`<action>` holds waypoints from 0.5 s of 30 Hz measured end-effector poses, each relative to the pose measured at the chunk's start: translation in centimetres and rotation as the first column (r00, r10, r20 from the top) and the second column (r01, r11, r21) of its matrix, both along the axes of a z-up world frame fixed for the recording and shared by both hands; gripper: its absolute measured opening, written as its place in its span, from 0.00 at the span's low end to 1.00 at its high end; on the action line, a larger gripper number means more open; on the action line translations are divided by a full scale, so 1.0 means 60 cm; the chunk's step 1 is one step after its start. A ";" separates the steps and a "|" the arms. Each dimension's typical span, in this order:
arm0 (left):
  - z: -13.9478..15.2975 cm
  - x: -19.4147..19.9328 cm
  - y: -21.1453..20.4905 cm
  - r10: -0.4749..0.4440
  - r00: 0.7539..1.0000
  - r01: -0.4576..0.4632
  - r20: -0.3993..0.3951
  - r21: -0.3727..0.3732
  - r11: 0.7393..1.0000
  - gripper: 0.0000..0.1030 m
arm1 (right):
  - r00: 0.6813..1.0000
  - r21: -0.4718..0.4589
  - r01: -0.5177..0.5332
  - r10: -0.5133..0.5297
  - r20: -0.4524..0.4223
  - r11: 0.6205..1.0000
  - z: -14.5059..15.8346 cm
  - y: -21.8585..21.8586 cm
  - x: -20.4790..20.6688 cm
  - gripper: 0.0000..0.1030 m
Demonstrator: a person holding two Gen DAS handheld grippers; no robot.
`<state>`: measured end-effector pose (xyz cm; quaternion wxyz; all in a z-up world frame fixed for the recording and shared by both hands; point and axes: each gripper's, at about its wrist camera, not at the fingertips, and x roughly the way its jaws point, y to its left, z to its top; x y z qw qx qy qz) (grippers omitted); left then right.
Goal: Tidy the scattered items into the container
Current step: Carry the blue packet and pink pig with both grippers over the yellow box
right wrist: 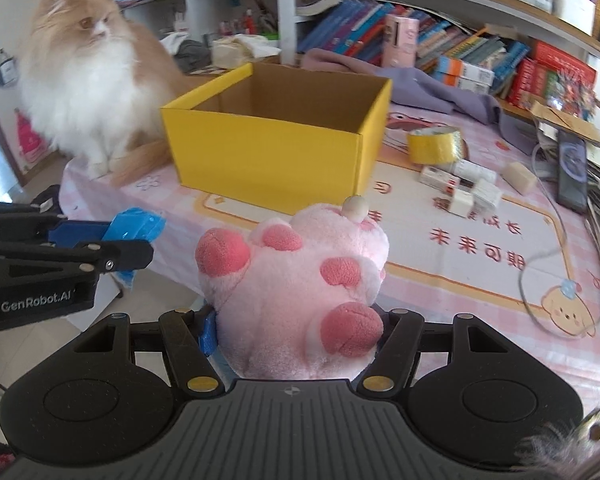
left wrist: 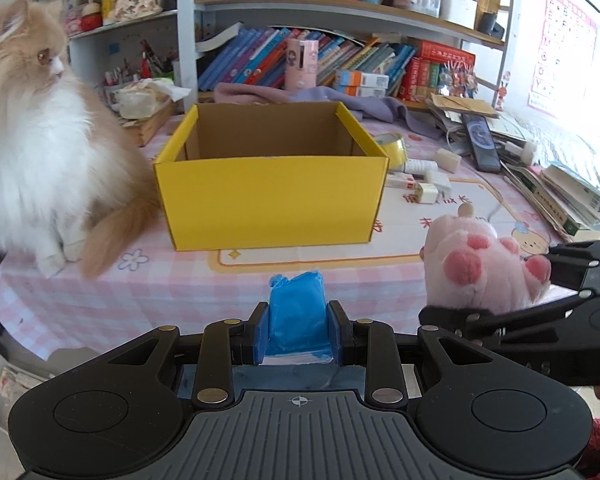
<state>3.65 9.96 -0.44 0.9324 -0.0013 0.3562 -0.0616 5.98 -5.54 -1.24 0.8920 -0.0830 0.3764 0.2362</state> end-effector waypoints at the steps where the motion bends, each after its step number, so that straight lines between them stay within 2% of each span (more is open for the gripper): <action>1: 0.000 0.000 0.002 0.003 1.000 -0.003 0.002 -0.001 1.000 0.27 | 1.000 -0.001 -0.009 0.009 -0.003 1.000 -0.001 0.003 0.000 0.61; 9: 0.002 0.003 0.008 0.008 1.000 -0.007 0.008 -0.003 1.000 0.27 | 0.999 0.005 -0.035 0.035 0.000 0.999 0.003 0.018 0.008 0.61; 15: 0.021 0.012 0.015 0.017 0.999 -0.017 0.047 -0.003 1.000 0.27 | 0.995 0.009 -0.071 0.070 0.064 0.997 0.023 0.026 0.019 0.61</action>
